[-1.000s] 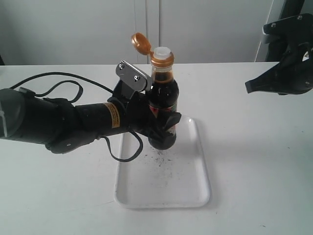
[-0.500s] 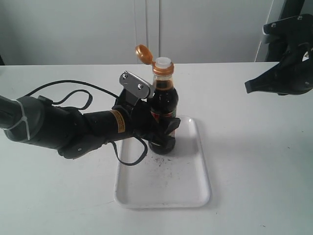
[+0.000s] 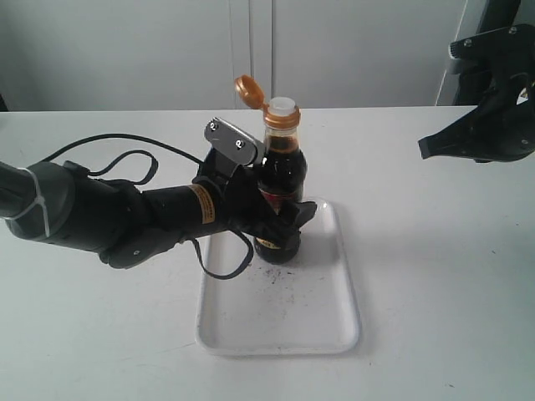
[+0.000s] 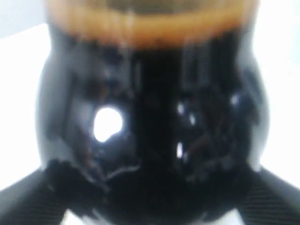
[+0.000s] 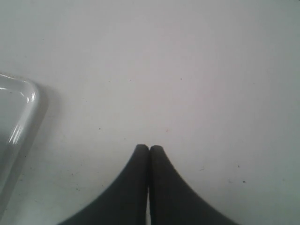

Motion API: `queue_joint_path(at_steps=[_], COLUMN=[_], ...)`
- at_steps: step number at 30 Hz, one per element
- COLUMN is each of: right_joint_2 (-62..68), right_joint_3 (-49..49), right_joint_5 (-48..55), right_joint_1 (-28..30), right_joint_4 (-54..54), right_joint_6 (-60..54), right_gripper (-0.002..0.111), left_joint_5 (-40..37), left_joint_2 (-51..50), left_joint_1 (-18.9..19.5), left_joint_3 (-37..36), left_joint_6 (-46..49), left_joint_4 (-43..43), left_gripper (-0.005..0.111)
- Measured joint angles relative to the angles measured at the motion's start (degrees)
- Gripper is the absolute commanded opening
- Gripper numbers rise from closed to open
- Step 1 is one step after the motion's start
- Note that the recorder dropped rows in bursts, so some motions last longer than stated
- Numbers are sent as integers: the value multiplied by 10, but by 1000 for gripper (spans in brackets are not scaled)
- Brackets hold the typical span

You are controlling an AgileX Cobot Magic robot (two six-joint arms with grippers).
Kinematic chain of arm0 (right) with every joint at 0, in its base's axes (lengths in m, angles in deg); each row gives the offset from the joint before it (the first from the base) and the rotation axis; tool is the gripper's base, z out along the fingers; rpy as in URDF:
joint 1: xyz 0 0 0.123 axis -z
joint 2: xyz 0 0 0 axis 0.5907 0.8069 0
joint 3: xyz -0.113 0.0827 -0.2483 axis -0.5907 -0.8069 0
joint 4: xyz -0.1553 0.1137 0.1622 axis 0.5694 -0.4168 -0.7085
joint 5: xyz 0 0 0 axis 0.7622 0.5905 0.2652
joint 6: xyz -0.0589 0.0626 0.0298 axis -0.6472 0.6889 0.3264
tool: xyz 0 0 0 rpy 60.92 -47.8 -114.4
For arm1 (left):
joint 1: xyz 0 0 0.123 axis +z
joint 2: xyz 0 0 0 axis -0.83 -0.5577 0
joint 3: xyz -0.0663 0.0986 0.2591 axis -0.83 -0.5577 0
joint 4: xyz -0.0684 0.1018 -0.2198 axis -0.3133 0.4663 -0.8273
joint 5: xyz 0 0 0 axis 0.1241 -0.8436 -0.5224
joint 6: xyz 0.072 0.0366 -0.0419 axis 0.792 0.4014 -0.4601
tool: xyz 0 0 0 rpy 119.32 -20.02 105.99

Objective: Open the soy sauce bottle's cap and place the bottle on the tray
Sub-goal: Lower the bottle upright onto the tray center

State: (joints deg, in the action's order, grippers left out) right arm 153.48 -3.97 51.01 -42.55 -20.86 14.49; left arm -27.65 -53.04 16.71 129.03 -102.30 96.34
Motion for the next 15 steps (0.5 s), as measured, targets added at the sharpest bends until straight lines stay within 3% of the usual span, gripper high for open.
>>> queue_joint_path(at_steps=[15], right_joint_2=[0], right_joint_3=[0], right_joint_5=[0], right_joint_1=[0], right_joint_4=[0], right_joint_6=[0], right_gripper=[0], left_joint_5=[-40], left_joint_2=[33], left_joint_1=[0], left_joint_3=[4], left_joint_6=[14], left_joint_4=[7], left_gripper=[105])
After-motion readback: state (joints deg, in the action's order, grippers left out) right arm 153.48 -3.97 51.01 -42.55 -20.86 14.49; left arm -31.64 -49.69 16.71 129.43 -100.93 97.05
